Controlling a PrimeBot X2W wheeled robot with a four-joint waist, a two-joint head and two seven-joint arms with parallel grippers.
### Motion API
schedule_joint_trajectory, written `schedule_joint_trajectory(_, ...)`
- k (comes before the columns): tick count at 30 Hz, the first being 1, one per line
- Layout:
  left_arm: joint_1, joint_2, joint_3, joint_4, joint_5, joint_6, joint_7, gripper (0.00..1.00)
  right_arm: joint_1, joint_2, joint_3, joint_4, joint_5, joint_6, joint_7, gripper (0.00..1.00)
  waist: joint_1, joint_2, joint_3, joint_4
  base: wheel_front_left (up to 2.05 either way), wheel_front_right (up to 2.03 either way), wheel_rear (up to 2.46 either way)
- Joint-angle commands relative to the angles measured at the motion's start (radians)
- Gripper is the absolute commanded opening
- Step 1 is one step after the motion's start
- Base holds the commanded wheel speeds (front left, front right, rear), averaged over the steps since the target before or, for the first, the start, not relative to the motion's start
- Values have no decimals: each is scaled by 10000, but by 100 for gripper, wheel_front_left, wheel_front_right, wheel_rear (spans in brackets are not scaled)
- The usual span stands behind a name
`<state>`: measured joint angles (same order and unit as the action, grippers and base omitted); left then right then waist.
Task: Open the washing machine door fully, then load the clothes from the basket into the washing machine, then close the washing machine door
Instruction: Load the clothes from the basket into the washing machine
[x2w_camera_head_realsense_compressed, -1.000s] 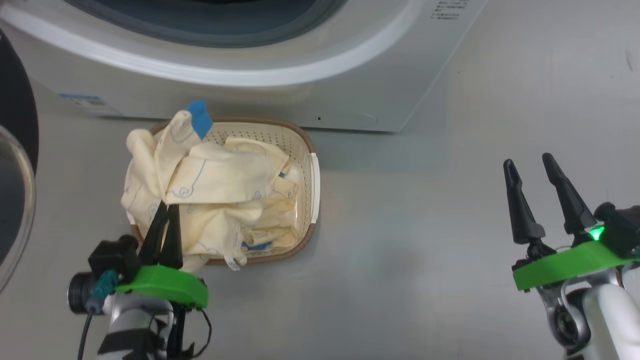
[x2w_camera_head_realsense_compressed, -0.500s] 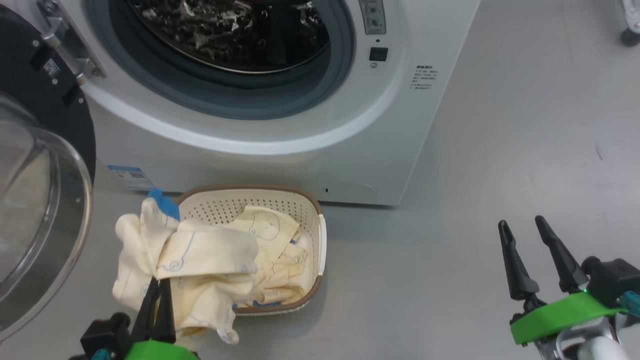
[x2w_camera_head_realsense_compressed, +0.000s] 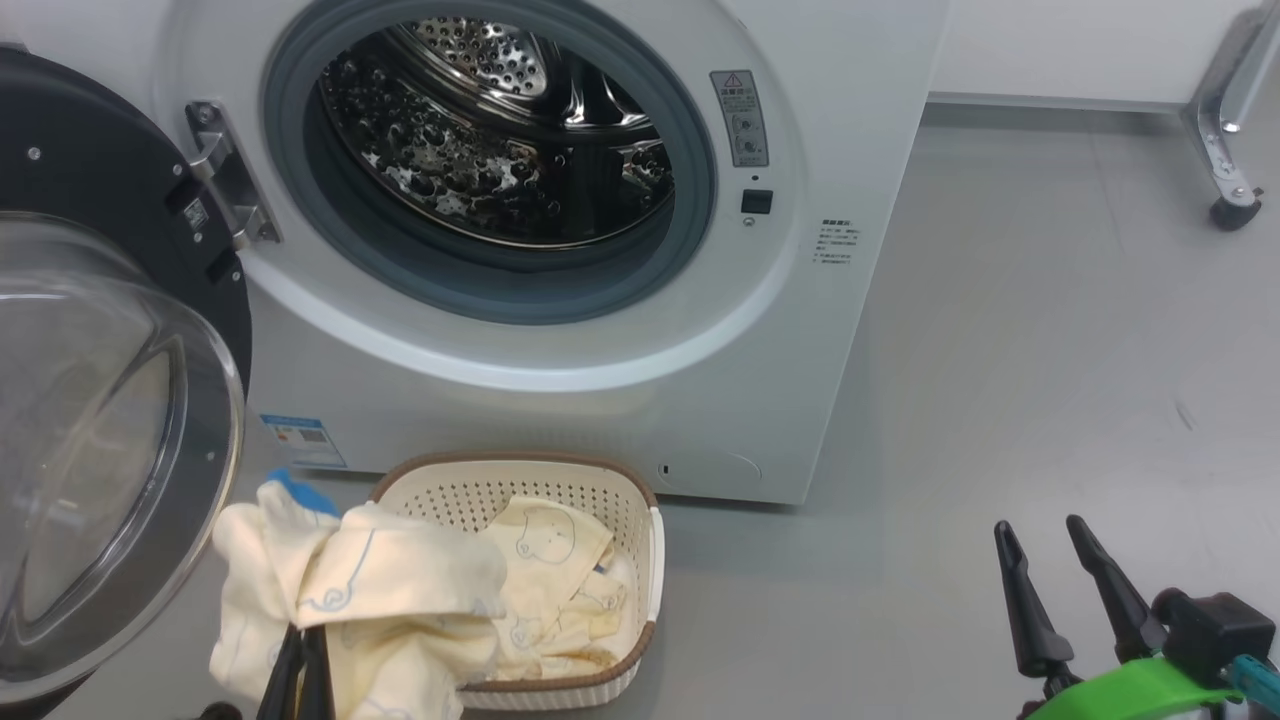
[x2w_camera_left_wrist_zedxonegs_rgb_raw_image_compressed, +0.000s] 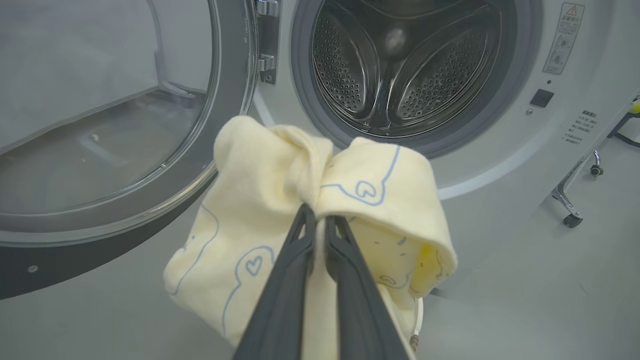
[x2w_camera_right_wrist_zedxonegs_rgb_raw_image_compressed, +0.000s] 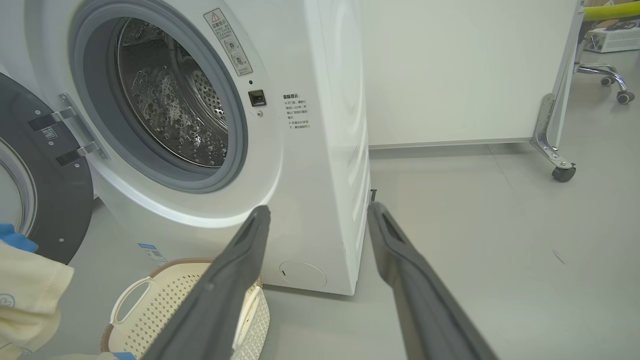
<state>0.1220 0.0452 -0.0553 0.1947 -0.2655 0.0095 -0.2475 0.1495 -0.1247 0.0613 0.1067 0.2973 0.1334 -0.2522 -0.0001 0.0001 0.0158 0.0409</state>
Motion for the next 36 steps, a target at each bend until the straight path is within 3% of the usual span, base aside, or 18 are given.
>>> schedule_joint_trajectory(1,-215,52,432,-456,-11,36,-143,0,-213,-140,109,-323,-106,-27,-95,100,1,-1,-72,22,0,0,0)
schedule_joint_trajectory(19,-226,51,365,-1138,152,-119,-143,0,-214,-82,170,-532,-253,-27,-95,100,1,-1,171,-110,0,0,0)
schedule_joint_trajectory(36,-2923,135,358,-997,1126,-644,-143,0,-1908,344,441,-678,-97,-27,-95,100,1,-1,2465,-1080,0,0,0)
